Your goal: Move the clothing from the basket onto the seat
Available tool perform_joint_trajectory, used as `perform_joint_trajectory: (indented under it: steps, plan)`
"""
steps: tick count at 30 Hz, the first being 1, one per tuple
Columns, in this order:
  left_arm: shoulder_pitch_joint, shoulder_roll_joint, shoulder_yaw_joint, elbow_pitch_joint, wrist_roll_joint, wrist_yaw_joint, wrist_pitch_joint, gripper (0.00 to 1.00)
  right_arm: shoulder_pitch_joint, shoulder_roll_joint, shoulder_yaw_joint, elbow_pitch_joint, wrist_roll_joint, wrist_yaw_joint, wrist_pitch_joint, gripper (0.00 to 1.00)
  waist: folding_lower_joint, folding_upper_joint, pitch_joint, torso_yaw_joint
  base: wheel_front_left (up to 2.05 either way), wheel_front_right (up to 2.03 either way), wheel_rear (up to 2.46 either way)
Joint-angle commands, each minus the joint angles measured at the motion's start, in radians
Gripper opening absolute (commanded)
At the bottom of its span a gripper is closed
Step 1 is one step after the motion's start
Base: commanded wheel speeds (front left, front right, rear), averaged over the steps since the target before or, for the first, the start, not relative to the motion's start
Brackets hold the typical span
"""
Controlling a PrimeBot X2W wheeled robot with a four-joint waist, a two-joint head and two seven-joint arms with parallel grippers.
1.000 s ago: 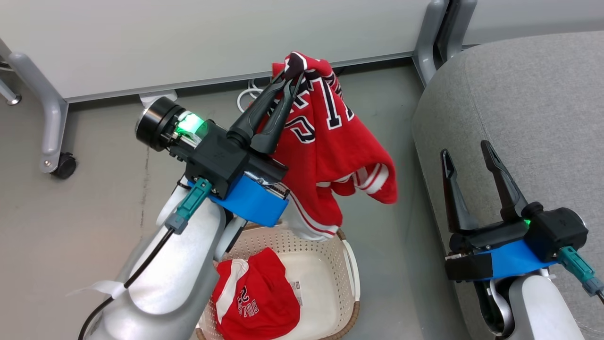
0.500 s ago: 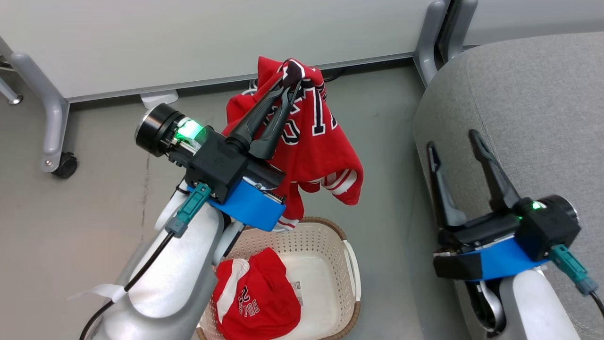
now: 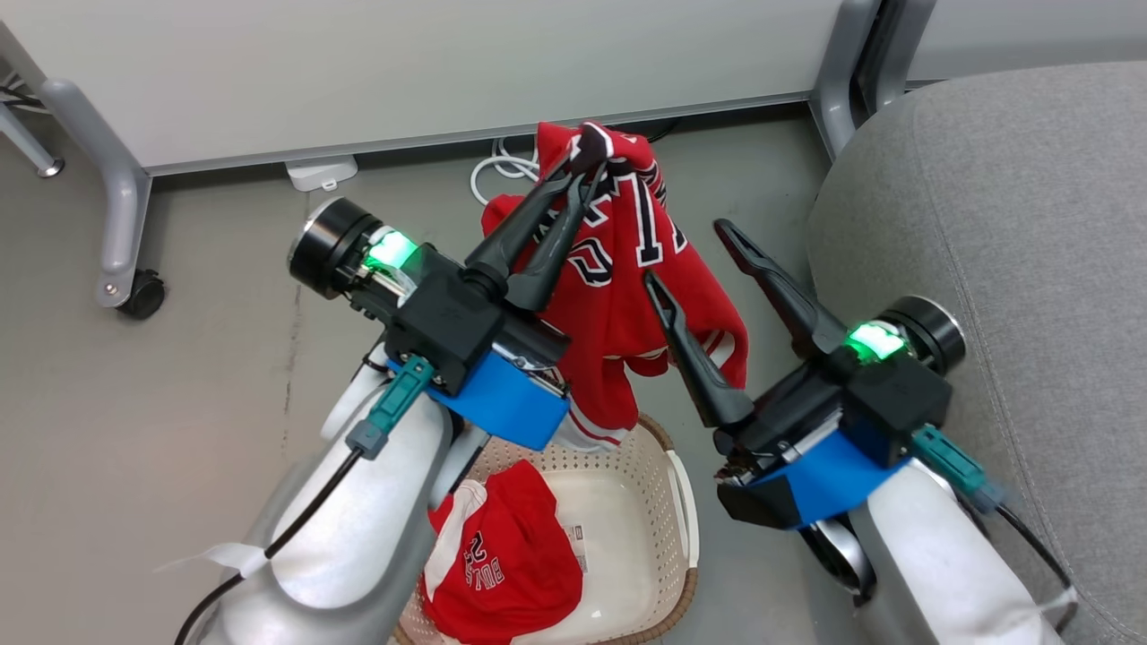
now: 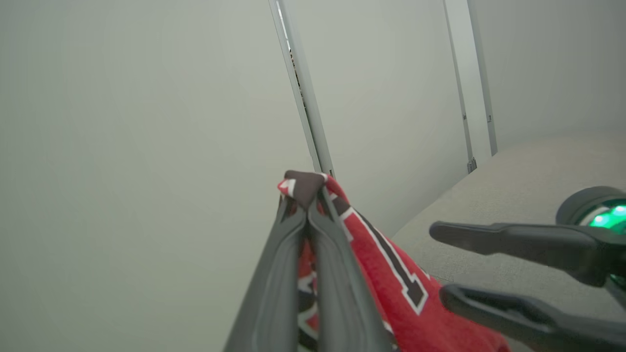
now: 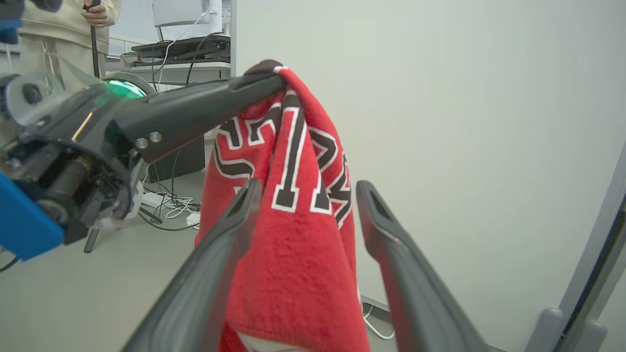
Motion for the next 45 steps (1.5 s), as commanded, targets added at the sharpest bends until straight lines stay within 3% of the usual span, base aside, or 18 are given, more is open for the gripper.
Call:
perform_joint_trajectory:
  steps: [1, 13, 14, 16, 38, 39, 40, 45]
  plan:
    - [-0.015, -0.004, -0.003, -0.005, 0.005, -0.001, -0.005, 0.0, -0.025, 0.002, 0.008, 0.017, -0.004, 0.0, 0.0, 1.0, -0.0001, -0.0001, 0.002, 0.004, 0.0, 0.0, 0.0]
    - [-0.029, -0.027, -0.063, -0.009, -0.007, -0.001, -0.005, 0.0, -0.126, 0.06, 0.07, 0.248, -0.006, 0.0, 0.0, 1.0, -0.0001, -0.0001, 0.006, 0.028, 0.0, 0.0, 0.0]
    - [-0.029, -0.028, -0.066, -0.009, -0.009, -0.001, -0.005, 0.0, -0.129, 0.063, 0.072, 0.256, 0.0, 0.0, 0.0, 0.47, -0.0001, -0.0001, 0.005, 0.03, 0.0, 0.0, 0.0]
    - [-0.029, -0.029, -0.07, -0.008, -0.012, -0.001, -0.005, 0.0, -0.131, 0.064, 0.075, 0.273, 0.007, 0.0, -0.001, 0.0, -0.0001, -0.0001, 0.004, 0.033, 0.0, 0.0, 0.0]
    - [-0.007, -0.026, -0.065, 0.003, -0.024, -0.002, -0.005, 0.0, -0.11, 0.068, 0.081, 0.249, 0.038, 0.0, -0.001, 0.0, -0.0001, -0.0001, -0.011, 0.03, 0.0, 0.0, 0.0]
    - [-0.004, -0.028, -0.06, 0.001, -0.024, -0.002, -0.005, 0.41, -0.109, 0.068, 0.081, 0.248, 0.038, 0.0, -0.001, 0.0, -0.0001, -0.0001, -0.011, 0.029, 0.0, 0.0, 0.0]
    - [-0.001, -0.031, -0.054, -0.002, -0.026, -0.002, -0.005, 1.0, -0.109, 0.068, 0.08, 0.247, 0.039, 0.0, -0.001, 0.0, -0.0001, -0.0001, -0.011, 0.029, 0.0, 0.0, 0.0]
    - [0.007, -0.035, -0.052, -0.002, -0.02, -0.002, -0.005, 1.0, -0.103, 0.068, 0.069, 0.241, 0.041, 0.0, -0.001, 0.0, -0.0001, -0.0001, -0.012, 0.027, 0.0, 0.0, 0.0]
